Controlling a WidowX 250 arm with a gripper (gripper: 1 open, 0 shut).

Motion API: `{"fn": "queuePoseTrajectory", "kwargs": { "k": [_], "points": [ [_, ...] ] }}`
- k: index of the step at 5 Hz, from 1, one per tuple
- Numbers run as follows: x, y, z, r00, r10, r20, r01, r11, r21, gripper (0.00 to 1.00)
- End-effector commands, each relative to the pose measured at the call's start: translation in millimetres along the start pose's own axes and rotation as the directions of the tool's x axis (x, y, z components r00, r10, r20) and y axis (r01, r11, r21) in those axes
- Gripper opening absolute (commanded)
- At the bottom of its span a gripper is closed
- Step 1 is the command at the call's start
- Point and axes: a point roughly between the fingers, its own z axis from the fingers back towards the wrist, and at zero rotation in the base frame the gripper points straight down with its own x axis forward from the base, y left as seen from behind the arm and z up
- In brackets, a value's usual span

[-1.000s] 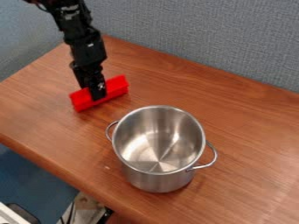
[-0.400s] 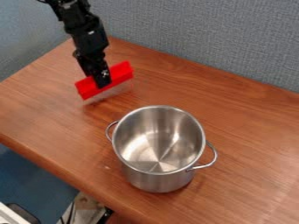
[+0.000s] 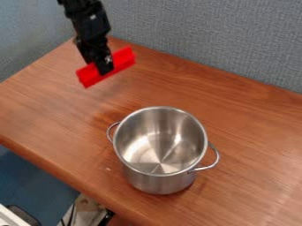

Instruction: Put the red object in the metal pot

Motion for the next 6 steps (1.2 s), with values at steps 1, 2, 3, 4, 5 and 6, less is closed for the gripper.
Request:
{"fn": "queuePoseTrajectory", "kwargs": {
  "k": [1, 2, 3, 4, 5, 6],
  "points": [
    [5.3, -24.4, 48.7, 0.999, -0.038, 0.036, 0.036, 0.997, 0.062, 0.0],
    [10.5, -34.1, 82.1, 0.983, -0.165, 0.075, 0.163, 0.986, 0.027, 0.0],
    [3.7, -52.5, 93.0, 0.949, -0.305, 0.085, 0.309, 0.95, -0.036, 0.0],
    [-5.7, -79.3, 97.6, 0.936, -0.339, 0.095, 0.345, 0.936, -0.063, 0.0],
    [-16.3, -105.1, 96.3, 0.922, -0.372, 0.109, 0.381, 0.921, -0.084, 0.0],
    [-23.2, -127.3, 95.5, 0.904, -0.412, 0.117, 0.424, 0.899, -0.111, 0.0]
  ]
}}
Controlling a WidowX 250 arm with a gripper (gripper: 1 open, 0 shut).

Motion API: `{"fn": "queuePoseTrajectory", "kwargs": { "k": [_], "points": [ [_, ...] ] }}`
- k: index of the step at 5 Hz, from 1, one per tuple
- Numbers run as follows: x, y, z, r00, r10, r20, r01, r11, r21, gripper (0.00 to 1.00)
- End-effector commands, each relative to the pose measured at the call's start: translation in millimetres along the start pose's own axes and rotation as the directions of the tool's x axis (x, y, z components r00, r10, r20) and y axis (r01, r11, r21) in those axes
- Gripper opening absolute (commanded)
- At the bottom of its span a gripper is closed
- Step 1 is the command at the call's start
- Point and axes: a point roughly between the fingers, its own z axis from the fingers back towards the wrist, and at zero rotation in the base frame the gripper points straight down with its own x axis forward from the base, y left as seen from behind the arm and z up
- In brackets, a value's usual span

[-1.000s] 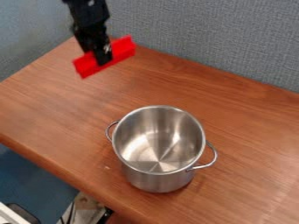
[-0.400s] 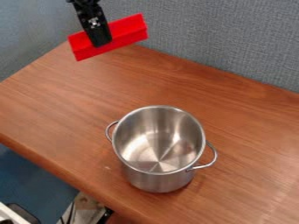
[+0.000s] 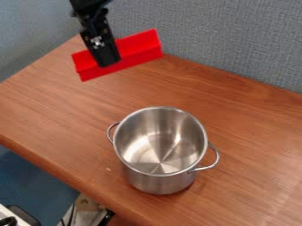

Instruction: Put the red object in the metal pot

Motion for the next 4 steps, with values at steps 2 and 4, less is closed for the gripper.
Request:
{"fn": "queuePoseTrajectory", "kwargs": {
  "k": [2, 4],
  "points": [
    [17.0, -12.3, 2.3, 0.99, -0.128, -0.054, 0.125, 0.991, -0.053, 0.0],
    [44.9, -58.7, -11.0, 0.996, -0.025, -0.081, 0.023, 0.999, -0.024, 0.0]
  ]
}}
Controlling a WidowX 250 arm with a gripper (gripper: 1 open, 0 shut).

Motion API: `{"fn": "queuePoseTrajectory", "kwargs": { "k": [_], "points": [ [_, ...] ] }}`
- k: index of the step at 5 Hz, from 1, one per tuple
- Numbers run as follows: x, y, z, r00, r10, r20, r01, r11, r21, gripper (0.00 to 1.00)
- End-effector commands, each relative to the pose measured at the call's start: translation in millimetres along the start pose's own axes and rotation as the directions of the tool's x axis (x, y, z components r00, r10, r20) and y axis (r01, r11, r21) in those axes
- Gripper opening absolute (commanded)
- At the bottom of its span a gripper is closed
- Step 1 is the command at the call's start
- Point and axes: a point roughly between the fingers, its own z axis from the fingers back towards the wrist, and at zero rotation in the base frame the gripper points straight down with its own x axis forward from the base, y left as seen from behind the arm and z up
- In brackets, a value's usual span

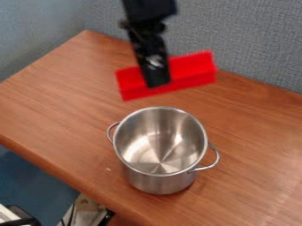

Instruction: Put the red object in the metal pot

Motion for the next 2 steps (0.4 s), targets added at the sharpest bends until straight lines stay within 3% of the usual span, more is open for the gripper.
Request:
{"fn": "queuePoseTrajectory", "kwargs": {
  "k": [1, 2],
  "points": [
    [18.9, -11.5, -2.4, 0.992, -0.125, -0.03, 0.123, 0.991, -0.049, 0.0],
    [30.0, -4.1, -5.2, 0.979, -0.195, -0.06, 0.187, 0.976, -0.115, 0.0]
  ]
}}
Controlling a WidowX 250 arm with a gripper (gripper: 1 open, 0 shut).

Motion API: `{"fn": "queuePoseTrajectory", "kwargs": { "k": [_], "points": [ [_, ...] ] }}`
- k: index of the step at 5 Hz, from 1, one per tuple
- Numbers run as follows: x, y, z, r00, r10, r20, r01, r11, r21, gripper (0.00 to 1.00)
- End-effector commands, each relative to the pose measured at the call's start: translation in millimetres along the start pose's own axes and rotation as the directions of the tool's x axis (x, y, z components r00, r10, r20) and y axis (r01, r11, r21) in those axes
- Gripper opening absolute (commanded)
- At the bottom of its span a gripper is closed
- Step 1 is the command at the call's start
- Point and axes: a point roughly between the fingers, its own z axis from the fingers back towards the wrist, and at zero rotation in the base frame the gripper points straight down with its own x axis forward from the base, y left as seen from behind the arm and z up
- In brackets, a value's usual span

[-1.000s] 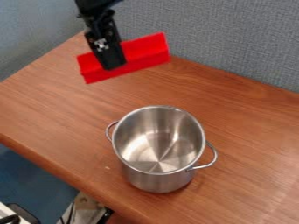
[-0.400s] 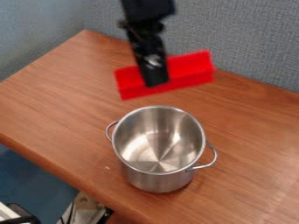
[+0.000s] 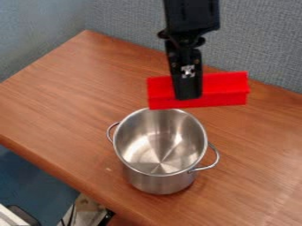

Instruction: Put the red object in the metal pot

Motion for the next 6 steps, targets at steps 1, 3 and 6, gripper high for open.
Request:
{"fn": "queuePoseTrajectory", "kwargs": {
  "k": [1, 3, 6],
  "points": [
    [19.8, 11.1, 14.0, 0.996, -0.091, -0.007, 0.091, 0.996, -0.022, 1.0],
    [37.3, 30.8, -16.3, 0.998, -0.037, -0.056, 0.032, 0.995, -0.095, 1.0],
    [-4.2, 21.4, -10.6, 0.997, -0.058, -0.05, 0.052, 0.992, -0.119, 1.0]
  ]
}}
